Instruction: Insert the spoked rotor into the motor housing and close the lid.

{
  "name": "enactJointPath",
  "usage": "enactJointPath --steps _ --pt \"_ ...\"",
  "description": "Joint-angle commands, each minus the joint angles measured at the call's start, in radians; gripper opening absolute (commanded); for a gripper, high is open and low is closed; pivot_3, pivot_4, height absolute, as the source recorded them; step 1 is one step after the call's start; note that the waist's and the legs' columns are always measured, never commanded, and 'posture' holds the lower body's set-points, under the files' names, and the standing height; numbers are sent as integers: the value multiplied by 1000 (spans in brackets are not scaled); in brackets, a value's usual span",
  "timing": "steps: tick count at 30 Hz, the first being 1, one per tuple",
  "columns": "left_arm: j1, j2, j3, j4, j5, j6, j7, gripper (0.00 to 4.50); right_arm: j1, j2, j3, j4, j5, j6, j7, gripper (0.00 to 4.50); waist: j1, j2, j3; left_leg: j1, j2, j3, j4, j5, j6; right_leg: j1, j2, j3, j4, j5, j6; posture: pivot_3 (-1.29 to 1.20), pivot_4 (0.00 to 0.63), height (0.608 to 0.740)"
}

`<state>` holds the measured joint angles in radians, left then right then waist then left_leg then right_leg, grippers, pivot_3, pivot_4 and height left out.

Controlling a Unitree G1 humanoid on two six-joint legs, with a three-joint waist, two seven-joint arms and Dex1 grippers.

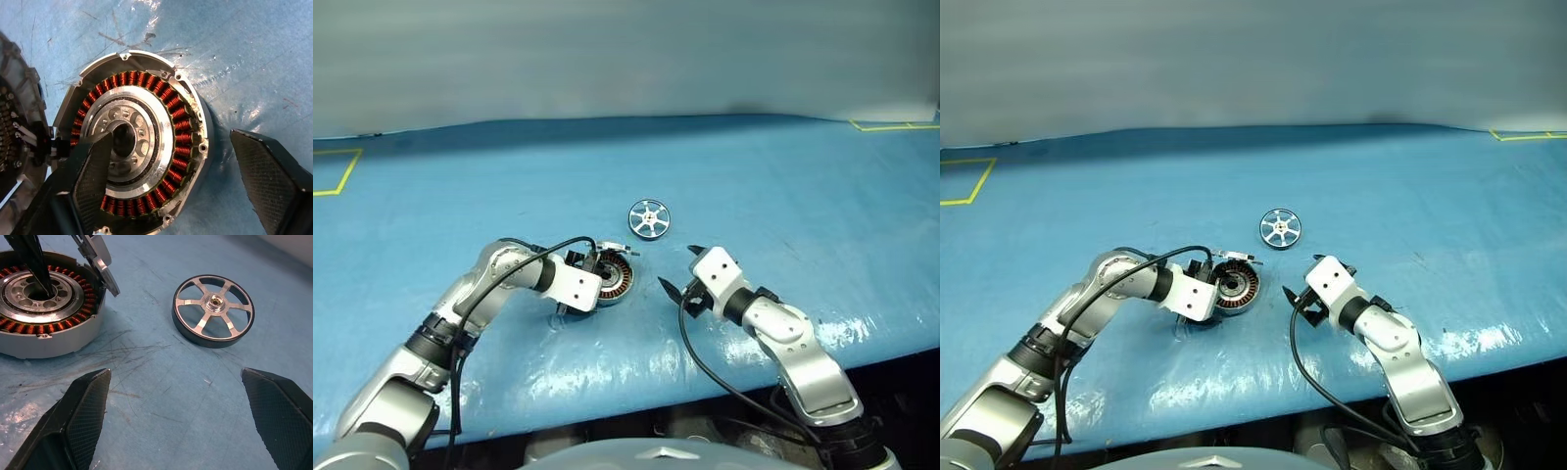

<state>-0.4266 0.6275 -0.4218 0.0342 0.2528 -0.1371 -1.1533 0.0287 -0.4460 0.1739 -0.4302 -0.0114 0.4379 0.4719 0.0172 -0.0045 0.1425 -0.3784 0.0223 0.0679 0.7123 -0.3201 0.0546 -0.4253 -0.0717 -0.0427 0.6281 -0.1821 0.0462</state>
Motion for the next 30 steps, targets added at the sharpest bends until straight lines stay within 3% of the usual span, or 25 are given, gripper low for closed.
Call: enactJointPath --steps 1,4,9,15,23,27,30 --pt "43 8 54 -116 -118 80 -24 4088 4 4 -17 -29 -1 -17 -13 4500 -4 0 0 0 0 0 0 0 0 0 0 0 0 0 0 0 150 740" --pt "93 33 100 -213 -248 192 -76 4088 8 6 -15 -29 2 -18 -12 4500 -6 0 1 -2 4 1 0 0 -1 -2 0 0 0 0 -1 0 150 740" --pt "146 84 158 -280 -314 262 -59 4088 7 5 -24 -42 28 -22 6 4500 -7 0 1 -2 4 1 0 0 -1 -2 1 1 0 -2 3 0 150 740" --pt "215 32 303 -352 -533 409 16 4088 35 -21 -56 -98 52 -19 28 4500 -5 0 1 -2 6 1 0 0 -1 -2 0 1 0 -3 4 0 150 740" --pt "470 -119 273 -370 -552 375 174 4088 174 -26 -93 -122 75 12 14 4500 -5 0 1 -2 5 2 -1 0 -1 -2 0 1 -1 0 -1 0 150 740" --pt "501 -105 207 -352 -511 354 160 4088 223 -39 -99 -147 76 37 19 4500 -2 0 1 -1 6 1 0 -2 2 -2 0 1 0 -3 4 0 150 740" --pt "479 -156 199 -324 -513 339 208 4088 219 -34 -116 -133 82 42 10 4500 -3 0 2 0 6 0 0 -2 1 -2 0 1 1 -2 3 0 150 740"
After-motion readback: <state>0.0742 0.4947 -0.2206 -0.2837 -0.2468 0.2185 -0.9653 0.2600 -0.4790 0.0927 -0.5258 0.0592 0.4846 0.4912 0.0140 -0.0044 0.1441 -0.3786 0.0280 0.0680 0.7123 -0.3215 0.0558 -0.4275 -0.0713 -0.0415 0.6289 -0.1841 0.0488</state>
